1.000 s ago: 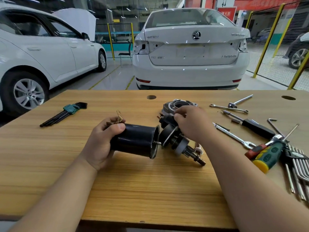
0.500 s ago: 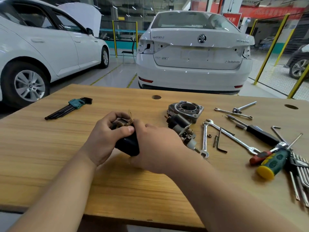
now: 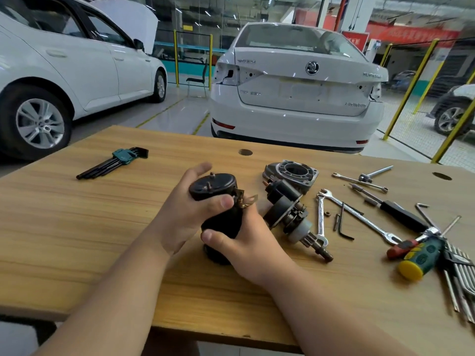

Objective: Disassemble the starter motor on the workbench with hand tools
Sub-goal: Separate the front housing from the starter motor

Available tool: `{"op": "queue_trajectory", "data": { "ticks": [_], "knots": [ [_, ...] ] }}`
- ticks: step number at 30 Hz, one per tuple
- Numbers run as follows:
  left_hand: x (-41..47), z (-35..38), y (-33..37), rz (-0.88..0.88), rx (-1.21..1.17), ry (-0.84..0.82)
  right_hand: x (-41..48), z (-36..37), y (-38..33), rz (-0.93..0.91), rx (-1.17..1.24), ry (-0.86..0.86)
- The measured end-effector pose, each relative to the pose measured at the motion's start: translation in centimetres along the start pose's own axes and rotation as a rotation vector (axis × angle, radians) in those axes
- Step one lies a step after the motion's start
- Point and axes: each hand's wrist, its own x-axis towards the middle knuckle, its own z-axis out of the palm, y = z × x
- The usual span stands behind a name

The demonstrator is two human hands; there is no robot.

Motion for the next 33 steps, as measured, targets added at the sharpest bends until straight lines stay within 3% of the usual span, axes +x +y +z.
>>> {"op": "queue_trajectory", "data": {
  "ticks": [7,9,11,14,17,21,25,28,30,33],
  "knots": [
    [-1.3,0.9,-0.2,-0.032,0.194,-0.082,-0.3,-1.9,-1.2,0.009,-0.181,-0.094],
    [-1.6,1.3,-0.3,-0.010,0.279,-0.038,-0.6,-3.8,-2.2,0.109,-0.362,-0.156],
    [-1.7,1.6,-0.4,0.022,0.360,0.033,-0.8,-6.1,-3.6,0.128,-0.538,-0.087],
    [-1.9,2.2,-0.5,0.112,0.497,0.126,-0.5,-7.5,-5.9,0.001,-0.667,0.049],
    [-2.0,2.4,-0.5,0.197,0.542,0.122,0.5,-6.4,-6.2,-0.125,-0.719,-0.053],
    [-2.3,2.5,-0.3,0.317,0.636,0.096,0.8,-5.5,-4.5,-0.134,-0.627,-0.116],
    [-2.3,2.9,-0.4,0.373,0.650,0.088,-0.1,-5.7,-3.1,-0.195,-0.451,-0.011],
    [-2.0,3.2,-0.7,0.370,0.662,0.137,-0.4,-5.6,-2.8,-0.287,-0.392,0.208],
    [-1.8,3.3,-0.8,0.348,0.672,0.147,-0.3,-5.5,-3.2,-0.357,-0.449,0.328],
    [-1.7,3.2,-1.0,0.331,0.692,0.161,0.2,-5.5,-4.5,-0.339,-0.574,0.325]
  ]
}}
